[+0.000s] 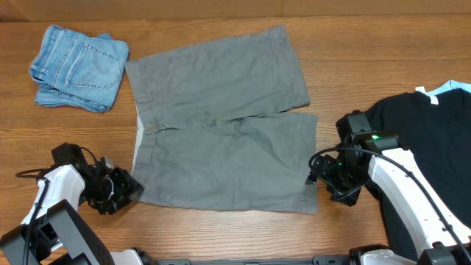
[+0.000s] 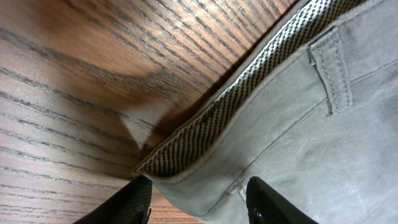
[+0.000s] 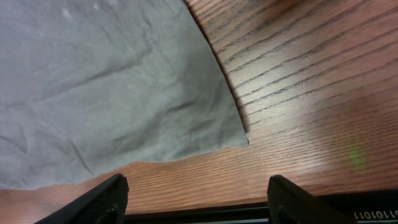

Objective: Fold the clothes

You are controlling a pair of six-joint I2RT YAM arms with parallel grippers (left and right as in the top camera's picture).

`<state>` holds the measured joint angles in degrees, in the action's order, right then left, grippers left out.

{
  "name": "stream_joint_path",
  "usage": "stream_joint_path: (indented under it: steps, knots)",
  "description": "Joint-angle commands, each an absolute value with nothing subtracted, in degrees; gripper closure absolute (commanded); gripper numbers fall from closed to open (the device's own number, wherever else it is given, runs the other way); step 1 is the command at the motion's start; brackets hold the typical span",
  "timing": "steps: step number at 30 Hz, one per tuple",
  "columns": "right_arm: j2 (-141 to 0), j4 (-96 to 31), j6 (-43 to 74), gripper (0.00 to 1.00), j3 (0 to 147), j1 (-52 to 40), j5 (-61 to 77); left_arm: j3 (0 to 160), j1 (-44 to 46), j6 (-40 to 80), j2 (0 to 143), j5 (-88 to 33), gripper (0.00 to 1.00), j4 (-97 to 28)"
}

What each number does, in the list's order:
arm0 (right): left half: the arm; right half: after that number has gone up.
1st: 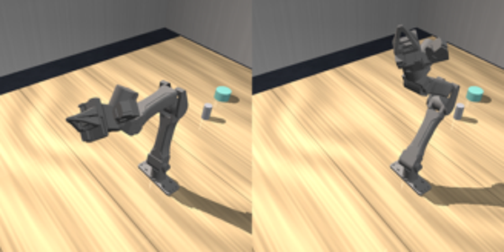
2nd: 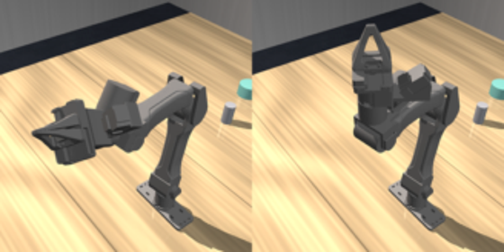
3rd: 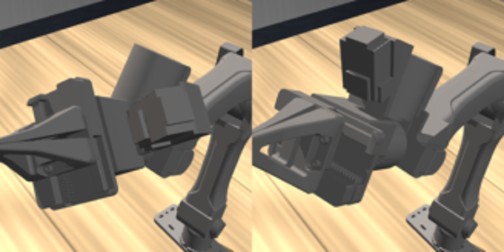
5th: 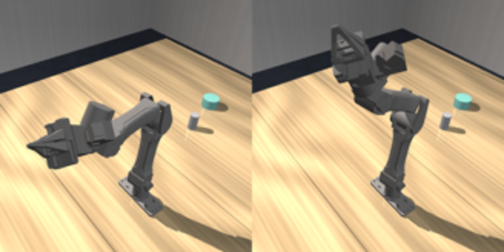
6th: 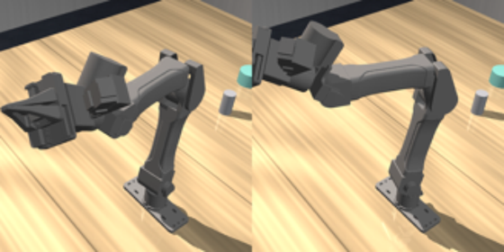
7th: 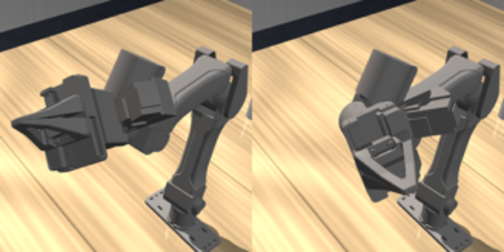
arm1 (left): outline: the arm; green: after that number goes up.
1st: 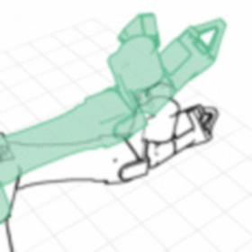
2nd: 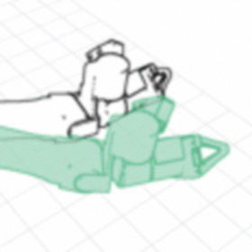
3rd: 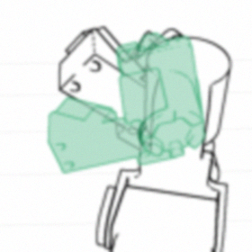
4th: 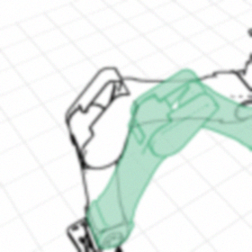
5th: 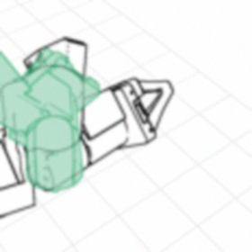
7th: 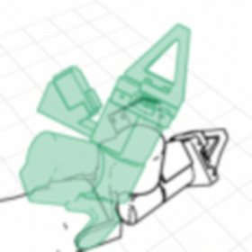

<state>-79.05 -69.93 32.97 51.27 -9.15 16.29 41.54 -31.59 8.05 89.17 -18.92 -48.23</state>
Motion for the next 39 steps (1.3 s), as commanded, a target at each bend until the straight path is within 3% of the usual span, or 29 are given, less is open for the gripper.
stream_joint_path:
  steps: [1,4,8,18,25,39]
  knots:
    - [-79.0,-70.0,32.8,0.25,51.4,-9.3,16.5,39.6,-31.7,9.1,90.8,-15.6,0.44,-46.8]
    - [-79.0,-70.2,32.8,0.25,51.4,-9.3,16.5,39.6,-31.9,10.6,90.8,-16.7,0.35,-47.3]
    - [-79.0,-70.2,32.8,0.25,51.4,-9.3,16.5,41.5,-31.9,10.2,90.6,-17.0,0.41,-49.4]
    - [-79.0,-70.5,32.7,0.25,51.4,-9.3,16.5,45.4,-33.6,9.9,87.3,-14.8,0.41,-55.5]
    - [-79.0,-70.8,32.6,0.25,51.4,-9.3,15.4,44.6,-34.6,9.4,87.3,-13.5,0.51,-55.7]
    - [-79.0,-70.8,32.6,0.25,51.4,-9.3,15.4,38.2,-34.6,11.0,87.3,-12.1,0.44,-46.1]
